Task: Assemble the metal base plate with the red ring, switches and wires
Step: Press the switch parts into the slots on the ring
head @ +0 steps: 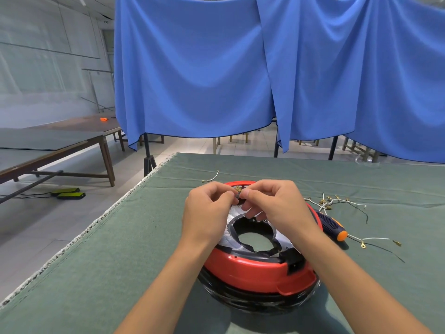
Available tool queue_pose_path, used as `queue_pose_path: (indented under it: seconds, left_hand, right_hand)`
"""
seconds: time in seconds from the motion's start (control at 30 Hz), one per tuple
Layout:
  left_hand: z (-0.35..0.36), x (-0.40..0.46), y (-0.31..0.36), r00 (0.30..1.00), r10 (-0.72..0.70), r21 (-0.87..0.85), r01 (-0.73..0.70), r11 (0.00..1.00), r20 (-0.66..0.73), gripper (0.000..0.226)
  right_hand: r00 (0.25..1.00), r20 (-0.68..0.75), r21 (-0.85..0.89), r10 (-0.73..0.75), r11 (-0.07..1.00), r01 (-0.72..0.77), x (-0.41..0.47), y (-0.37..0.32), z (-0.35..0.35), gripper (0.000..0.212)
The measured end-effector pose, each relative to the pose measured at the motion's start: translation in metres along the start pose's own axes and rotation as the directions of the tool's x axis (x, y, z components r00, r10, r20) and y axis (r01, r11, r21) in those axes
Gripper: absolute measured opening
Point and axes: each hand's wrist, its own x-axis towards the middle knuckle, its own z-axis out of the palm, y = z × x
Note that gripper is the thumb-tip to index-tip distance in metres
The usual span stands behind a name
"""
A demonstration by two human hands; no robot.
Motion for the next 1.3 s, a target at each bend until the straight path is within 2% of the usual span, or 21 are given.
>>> queue_pose_path:
  seconds: [0.37, 0.53, 0.63, 0.73, 0.8, 0.87, 0.97, 1.13, 1.3]
  left_hand:
    - [-0.002, 0.001, -0.002, 1.000, 0.015, -0.001, -0.015, 1.000, -0.001, 0.023]
    - [-0.003, 0.003, -0.004, 1.000, -0.008, 0.007, 0.008, 1.000, -0.017, 0.025]
    - [-0.004, 0.003, -0.004, 0.998, -0.004, 0.033, 0.006, 0.999, -0.062, 0.024]
    - [-0.011, 0.009, -0.013, 0.977, 0.039, 0.184, 0.000, 0.983, -0.211, 0.017]
    - [-0.017, 0.013, -0.020, 0.967, 0.003, 0.205, 0.051, 0.977, -0.254, 0.017]
    - [-0.017, 0.016, -0.027, 0.964, -0.130, 0.108, 0.158, 0.982, -0.232, 0.020]
    - [-0.014, 0.019, -0.029, 0.933, -0.338, -0.073, 0.331, 0.941, -0.122, 0.026]
    - [-0.013, 0.023, -0.031, 0.943, -0.324, -0.049, 0.320, 0.946, -0.082, 0.039]
    - [-0.014, 0.024, -0.032, 0.948, -0.313, -0.058, 0.310, 0.949, -0.059, 0.039]
  right_hand:
    - [0.998, 0.058, -0.028, -0.017, 0.999, 0.019, -0.001, 0.002, -0.001, 0.018]
    - [0.979, 0.026, -0.287, -0.203, 0.936, 0.202, -0.003, 0.005, 0.003, 0.010]
    - [0.975, 0.015, -0.301, -0.222, 0.929, 0.217, -0.003, 0.006, 0.003, 0.014]
    - [0.984, 0.002, -0.323, -0.176, 0.931, 0.167, 0.000, 0.007, 0.001, 0.012]
    - [0.991, -0.003, -0.337, -0.131, 0.934, 0.123, 0.000, 0.008, 0.003, 0.012]
    - [0.997, 0.006, -0.363, -0.077, 0.929, 0.074, 0.002, 0.008, 0.004, 0.013]
    - [0.998, 0.046, -0.461, 0.041, 0.887, -0.015, 0.010, 0.008, 0.006, 0.013]
    - [0.974, 0.111, -0.589, 0.197, 0.802, -0.095, 0.033, 0.005, 0.012, 0.015]
    - [0.966, 0.078, -0.702, 0.245, 0.702, -0.122, 0.048, 0.005, 0.026, 0.015]
